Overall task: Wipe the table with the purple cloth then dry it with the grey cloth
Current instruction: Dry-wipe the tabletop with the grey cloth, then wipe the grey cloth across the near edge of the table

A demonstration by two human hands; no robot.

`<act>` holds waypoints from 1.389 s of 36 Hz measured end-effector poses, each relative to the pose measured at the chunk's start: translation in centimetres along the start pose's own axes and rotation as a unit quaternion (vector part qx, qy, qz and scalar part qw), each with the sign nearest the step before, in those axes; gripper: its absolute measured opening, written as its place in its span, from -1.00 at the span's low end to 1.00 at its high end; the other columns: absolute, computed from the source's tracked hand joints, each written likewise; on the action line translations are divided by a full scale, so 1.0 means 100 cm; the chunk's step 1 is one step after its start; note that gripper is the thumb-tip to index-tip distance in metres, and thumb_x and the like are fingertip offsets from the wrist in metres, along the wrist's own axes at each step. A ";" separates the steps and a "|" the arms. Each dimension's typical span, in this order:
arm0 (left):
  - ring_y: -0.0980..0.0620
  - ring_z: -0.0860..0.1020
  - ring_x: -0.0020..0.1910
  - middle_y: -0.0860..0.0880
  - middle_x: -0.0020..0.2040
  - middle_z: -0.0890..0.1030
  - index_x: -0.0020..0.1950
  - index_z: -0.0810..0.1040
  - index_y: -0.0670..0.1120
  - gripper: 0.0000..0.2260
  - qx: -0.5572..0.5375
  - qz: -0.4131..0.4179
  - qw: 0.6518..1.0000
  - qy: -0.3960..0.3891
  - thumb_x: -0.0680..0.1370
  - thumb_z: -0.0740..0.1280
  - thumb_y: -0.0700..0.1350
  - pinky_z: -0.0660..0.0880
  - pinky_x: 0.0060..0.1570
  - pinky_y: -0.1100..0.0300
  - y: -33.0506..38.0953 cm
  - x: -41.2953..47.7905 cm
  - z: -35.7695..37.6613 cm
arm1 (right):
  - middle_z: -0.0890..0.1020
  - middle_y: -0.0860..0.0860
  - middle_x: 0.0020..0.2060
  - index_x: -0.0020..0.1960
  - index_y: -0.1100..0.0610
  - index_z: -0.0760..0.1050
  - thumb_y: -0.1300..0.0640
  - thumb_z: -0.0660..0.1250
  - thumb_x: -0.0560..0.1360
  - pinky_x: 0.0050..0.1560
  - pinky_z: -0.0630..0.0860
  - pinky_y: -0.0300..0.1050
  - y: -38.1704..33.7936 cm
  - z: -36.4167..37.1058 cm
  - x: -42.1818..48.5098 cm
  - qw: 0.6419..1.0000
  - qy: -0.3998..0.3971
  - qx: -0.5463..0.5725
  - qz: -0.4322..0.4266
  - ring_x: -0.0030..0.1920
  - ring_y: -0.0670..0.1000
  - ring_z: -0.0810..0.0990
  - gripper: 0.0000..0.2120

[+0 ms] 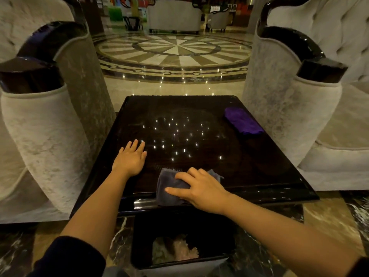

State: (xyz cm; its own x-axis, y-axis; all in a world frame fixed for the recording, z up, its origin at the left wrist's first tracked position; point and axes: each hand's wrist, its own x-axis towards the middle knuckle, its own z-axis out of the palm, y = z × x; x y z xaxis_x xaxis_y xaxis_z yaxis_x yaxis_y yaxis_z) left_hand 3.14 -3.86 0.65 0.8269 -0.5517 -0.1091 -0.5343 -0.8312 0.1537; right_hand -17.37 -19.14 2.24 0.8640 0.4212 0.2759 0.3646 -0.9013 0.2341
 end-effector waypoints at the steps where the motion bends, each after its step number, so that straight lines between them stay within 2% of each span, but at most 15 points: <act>1: -0.12 -0.06 0.53 -0.14 0.55 -0.02 0.51 -0.04 -0.08 -0.54 0.001 0.000 1.000 0.000 0.63 -0.10 0.00 -0.04 0.48 -0.05 0.000 0.000 0.000 | 0.64 -0.01 0.05 0.19 -0.18 0.49 -0.03 0.49 0.28 -0.32 0.48 -0.21 -0.003 0.001 0.003 1.000 0.004 0.000 -0.002 -0.20 -0.04 0.59 -0.51; 7: -0.11 -0.07 0.53 -0.13 0.55 -0.04 0.51 -0.06 -0.05 -0.55 -0.003 -0.003 1.000 0.000 0.63 -0.08 0.00 -0.05 0.48 -0.05 0.000 0.001 0.000 | 0.64 0.01 0.06 0.20 -0.13 0.49 -0.03 0.45 0.32 -0.31 0.49 -0.21 -0.016 0.007 0.018 0.999 0.037 -0.015 0.032 -0.18 -0.01 0.60 -0.54; 12: -0.09 -0.06 0.53 -0.12 0.55 -0.03 0.51 -0.05 -0.04 -0.54 0.002 -0.006 1.000 0.002 0.62 -0.08 0.01 -0.04 0.48 -0.03 -0.001 0.000 0.001 | 0.64 0.15 0.00 0.15 0.02 0.55 0.09 0.50 0.28 -0.32 0.53 -0.11 -0.004 0.004 0.024 0.981 0.098 0.073 0.152 -0.20 0.15 0.62 -0.56; 14: -0.09 -0.07 0.53 -0.11 0.55 -0.04 0.51 -0.06 -0.04 -0.54 0.000 -0.006 1.000 0.003 0.62 -0.09 0.02 -0.05 0.48 -0.02 -0.002 0.000 0.002 | 0.57 0.21 0.12 0.22 0.05 0.49 0.11 0.41 0.37 -0.20 0.52 0.02 0.015 -0.004 0.022 0.961 0.086 0.103 0.243 -0.07 0.26 0.57 -0.58; 16: -0.08 -0.07 0.53 -0.11 0.55 -0.04 0.51 -0.06 -0.04 -0.54 -0.004 -0.005 1.000 0.003 0.62 -0.10 0.02 -0.05 0.48 -0.02 -0.001 0.001 0.002 | 0.40 0.20 0.30 0.35 0.02 0.34 0.07 0.23 0.51 0.02 0.42 0.07 0.043 -0.008 0.013 0.930 0.049 0.113 0.346 0.16 0.26 0.42 -0.59; 17: -0.08 -0.07 0.53 -0.11 0.55 -0.04 0.51 -0.06 -0.04 -0.54 -0.005 -0.006 1.000 0.004 0.62 -0.10 0.02 -0.05 0.48 -0.02 -0.001 0.001 0.002 | 0.34 0.18 0.34 0.39 0.02 0.28 0.06 0.16 0.54 0.08 0.39 0.07 0.057 -0.008 0.006 0.916 0.040 0.103 0.387 0.21 0.24 0.36 -0.59; 21: -0.08 -0.08 0.53 -0.11 0.55 -0.04 0.51 -0.05 -0.05 -0.55 -0.005 -0.005 1.000 0.003 0.63 -0.09 0.02 -0.05 0.49 -0.03 -0.001 0.000 0.002 | 0.30 0.24 0.31 0.42 0.07 0.18 0.06 0.05 0.58 0.12 0.38 0.15 0.105 -0.013 -0.027 0.857 0.009 0.069 0.511 0.22 0.29 0.33 -0.59; 24: -0.08 -0.08 0.53 -0.11 0.55 -0.04 0.51 -0.06 -0.04 -0.55 -0.001 -0.003 1.000 0.001 0.63 -0.10 0.02 -0.05 0.49 -0.03 -0.002 0.001 0.001 | 0.29 0.28 0.29 0.41 0.12 0.19 0.07 0.05 0.58 0.14 0.35 0.19 0.130 -0.012 -0.049 0.824 -0.018 0.059 0.562 0.22 0.33 0.32 -0.59; 28: -0.08 -0.08 0.53 -0.11 0.55 -0.05 0.50 -0.06 -0.04 -0.55 0.000 -0.003 1.000 -0.001 0.63 -0.10 0.02 -0.05 0.49 -0.02 -0.003 0.002 0.002 | 0.22 0.33 0.33 0.41 0.23 0.12 0.09 0.05 0.59 0.23 0.31 0.16 0.145 -0.003 -0.070 0.801 -0.070 0.056 0.592 0.28 0.33 0.26 -0.56; 31: -0.07 -0.08 0.53 -0.10 0.55 -0.05 0.50 -0.06 -0.03 -0.55 0.001 -0.002 1.000 -0.003 0.63 -0.10 0.03 -0.06 0.49 -0.01 -0.004 0.002 0.003 | 0.22 0.32 0.36 0.43 0.23 0.09 0.05 0.03 0.59 0.29 0.25 0.15 0.149 0.005 -0.076 0.780 -0.103 0.071 0.613 0.32 0.31 0.24 -0.53; 35: -0.07 -0.09 0.53 -0.10 0.55 -0.06 0.51 -0.07 -0.03 -0.54 0.008 -0.003 1.000 -0.012 0.62 -0.11 0.04 -0.07 0.48 -0.01 -0.004 0.002 0.002 | 0.24 0.28 0.38 0.44 0.24 0.06 0.04 -0.02 0.60 0.31 0.22 0.15 0.154 0.008 -0.076 0.779 -0.137 0.095 0.604 0.35 0.30 0.22 -0.52; 41: -0.08 -0.08 0.53 -0.07 0.56 -0.08 0.51 -0.10 -0.01 -0.53 0.045 -0.015 0.997 -0.068 0.62 -0.12 0.05 -0.01 0.48 -0.04 0.000 0.007 -0.012 | -0.01 0.20 0.50 0.48 0.19 -0.06 -0.06 -0.10 0.60 0.45 0.01 0.20 0.164 0.004 -0.075 0.759 -0.194 0.130 0.607 0.48 0.24 -0.02 -0.46; 45: -0.08 -0.08 0.53 -0.06 0.56 -0.07 0.51 -0.10 0.03 -0.52 0.096 -0.030 0.988 -0.118 0.61 -0.10 0.10 -0.03 0.47 -0.10 0.007 0.007 -0.033 | -0.10 0.16 0.51 0.49 0.13 -0.12 -0.14 -0.11 0.58 0.44 -0.04 0.23 0.155 -0.006 -0.068 0.770 -0.225 0.125 0.584 0.49 0.20 -0.09 -0.42; 50: -0.07 -0.16 0.53 -0.06 0.56 -0.12 0.50 -0.15 0.04 -0.49 0.096 -0.037 0.989 -0.102 0.59 -0.10 0.14 -0.12 0.47 -0.12 0.025 -0.004 -0.071 | -0.14 0.12 0.52 0.48 0.09 -0.20 -0.17 -0.10 0.57 0.45 -0.07 0.21 0.138 -0.040 -0.048 0.783 -0.231 0.173 0.552 0.50 0.15 -0.14 -0.39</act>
